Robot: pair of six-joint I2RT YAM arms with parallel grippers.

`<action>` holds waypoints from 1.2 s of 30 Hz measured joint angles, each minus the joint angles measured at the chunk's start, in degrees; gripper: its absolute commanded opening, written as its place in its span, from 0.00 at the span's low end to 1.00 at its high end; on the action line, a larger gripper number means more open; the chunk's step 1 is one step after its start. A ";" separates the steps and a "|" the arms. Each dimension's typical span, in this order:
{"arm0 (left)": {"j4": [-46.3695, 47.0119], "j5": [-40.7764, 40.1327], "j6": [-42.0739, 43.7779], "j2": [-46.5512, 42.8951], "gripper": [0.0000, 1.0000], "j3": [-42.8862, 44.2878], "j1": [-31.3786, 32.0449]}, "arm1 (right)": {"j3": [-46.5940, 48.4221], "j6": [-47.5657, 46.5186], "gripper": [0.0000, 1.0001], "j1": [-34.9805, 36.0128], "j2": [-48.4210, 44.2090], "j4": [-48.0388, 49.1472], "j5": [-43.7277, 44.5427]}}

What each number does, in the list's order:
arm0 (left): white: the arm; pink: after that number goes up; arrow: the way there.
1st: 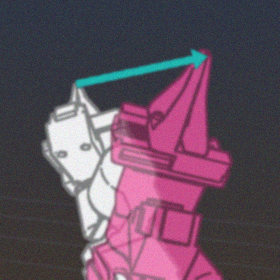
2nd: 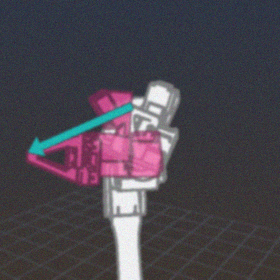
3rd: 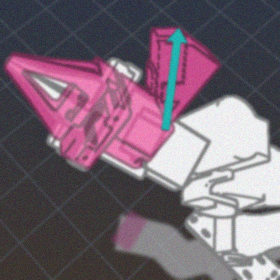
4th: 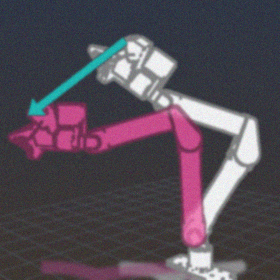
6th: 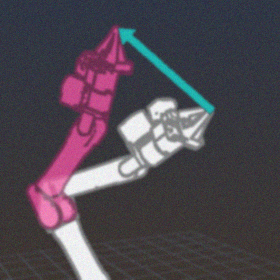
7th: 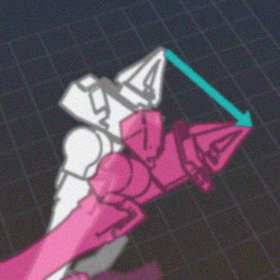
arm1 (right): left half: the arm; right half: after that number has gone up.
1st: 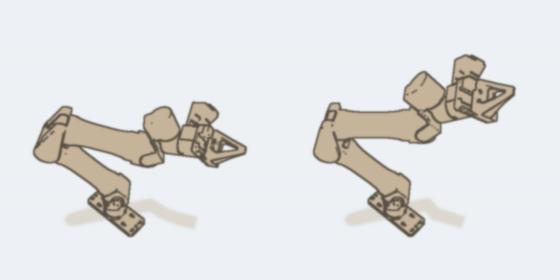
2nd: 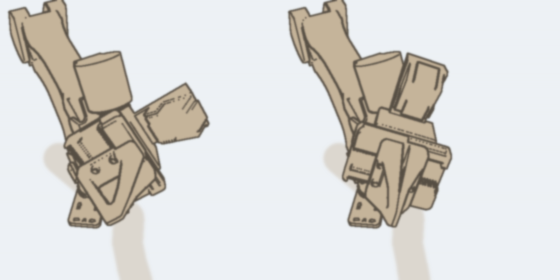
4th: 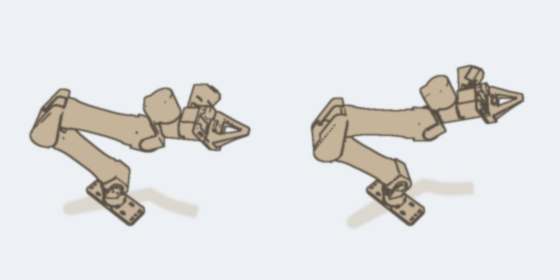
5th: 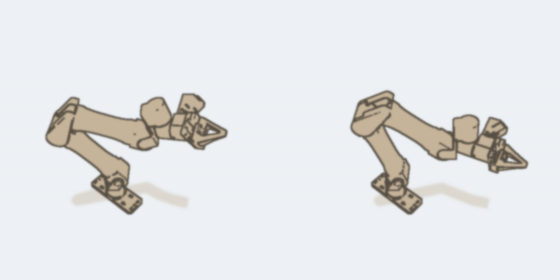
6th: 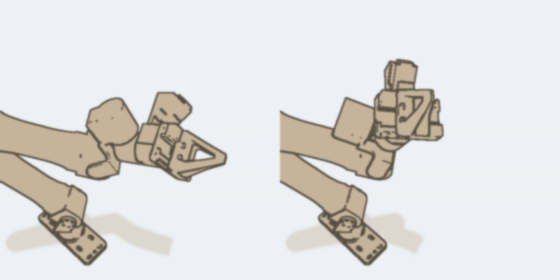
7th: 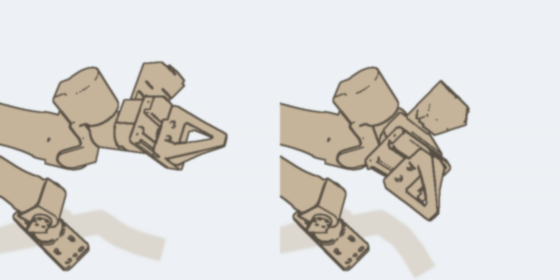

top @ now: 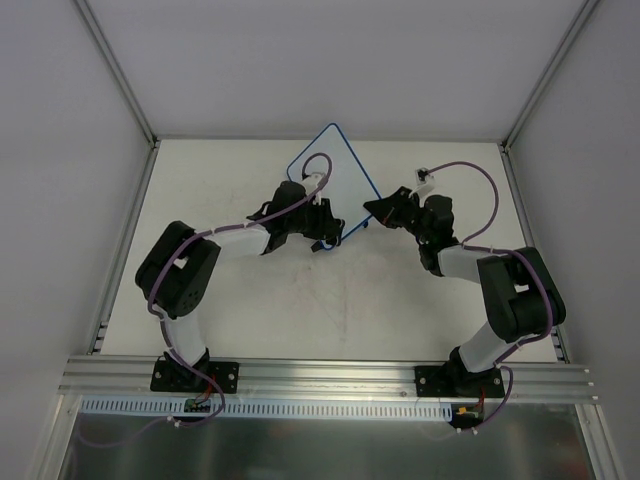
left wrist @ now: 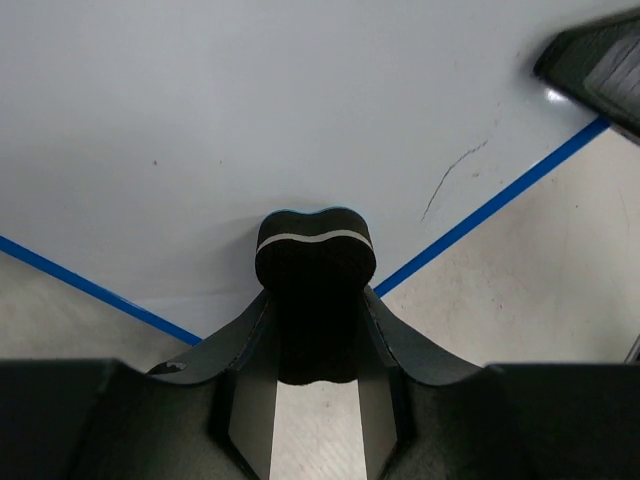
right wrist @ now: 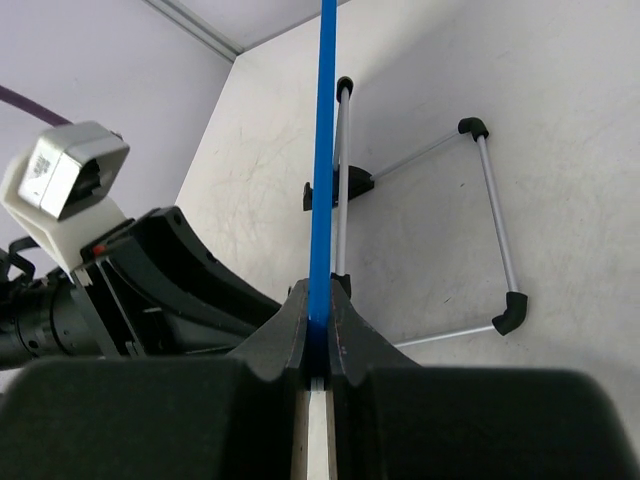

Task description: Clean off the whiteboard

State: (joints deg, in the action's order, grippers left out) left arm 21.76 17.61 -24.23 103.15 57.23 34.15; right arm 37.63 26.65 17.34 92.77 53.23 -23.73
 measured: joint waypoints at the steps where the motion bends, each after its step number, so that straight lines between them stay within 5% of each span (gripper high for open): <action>1: -0.92 0.15 0.31 0.81 0.02 1.88 -0.17 | 0.09 -0.11 0.00 0.00 0.04 0.00 0.26; 14: 1.55 -3.30 5.01 3.48 0.03 12.33 -1.64 | 0.42 -0.09 0.00 0.04 0.52 0.15 -0.85; 25: 12.26 -9.81 6.45 -3.32 0.03 -5.35 1.22 | 0.42 -0.09 0.00 0.07 0.52 0.11 -1.22; 36: 19.80 -17.77 7.65 -3.32 0.04 -11.32 5.29 | 0.42 -0.13 0.00 0.13 0.52 0.11 -1.22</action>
State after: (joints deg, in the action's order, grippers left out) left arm 41.56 -0.16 -16.58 99.83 45.91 39.44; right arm 38.04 26.52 17.47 93.30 53.34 -24.95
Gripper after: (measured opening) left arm 0.304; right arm 0.058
